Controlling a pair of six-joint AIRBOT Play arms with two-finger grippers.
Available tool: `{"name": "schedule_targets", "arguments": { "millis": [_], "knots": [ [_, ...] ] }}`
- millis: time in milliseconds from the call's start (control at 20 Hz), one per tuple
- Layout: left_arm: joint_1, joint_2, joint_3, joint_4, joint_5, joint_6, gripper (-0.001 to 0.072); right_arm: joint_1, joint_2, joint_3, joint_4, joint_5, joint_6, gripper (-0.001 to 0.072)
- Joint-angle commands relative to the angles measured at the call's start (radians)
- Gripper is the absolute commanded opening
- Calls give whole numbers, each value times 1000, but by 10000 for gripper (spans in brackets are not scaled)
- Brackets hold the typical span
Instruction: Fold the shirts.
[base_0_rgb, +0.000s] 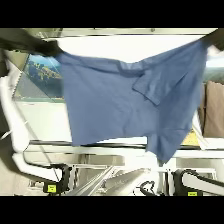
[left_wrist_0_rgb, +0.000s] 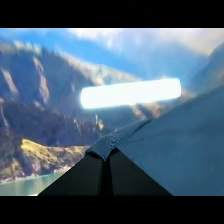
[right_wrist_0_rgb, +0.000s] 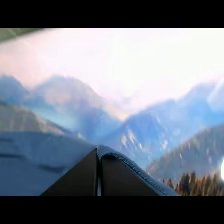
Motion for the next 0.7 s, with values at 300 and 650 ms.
{"name": "schedule_targets", "arguments": {
  "millis": [300, 650],
  "knots": [
    [11, -435, 7, 44, -202, -35, 14, -24, -477, -30, 82, 282, 0, 16],
    [23, -327, -16, 47, -102, -63, 14, -66, -520, 137, 31, 208, -27, 16]
  ]
}}
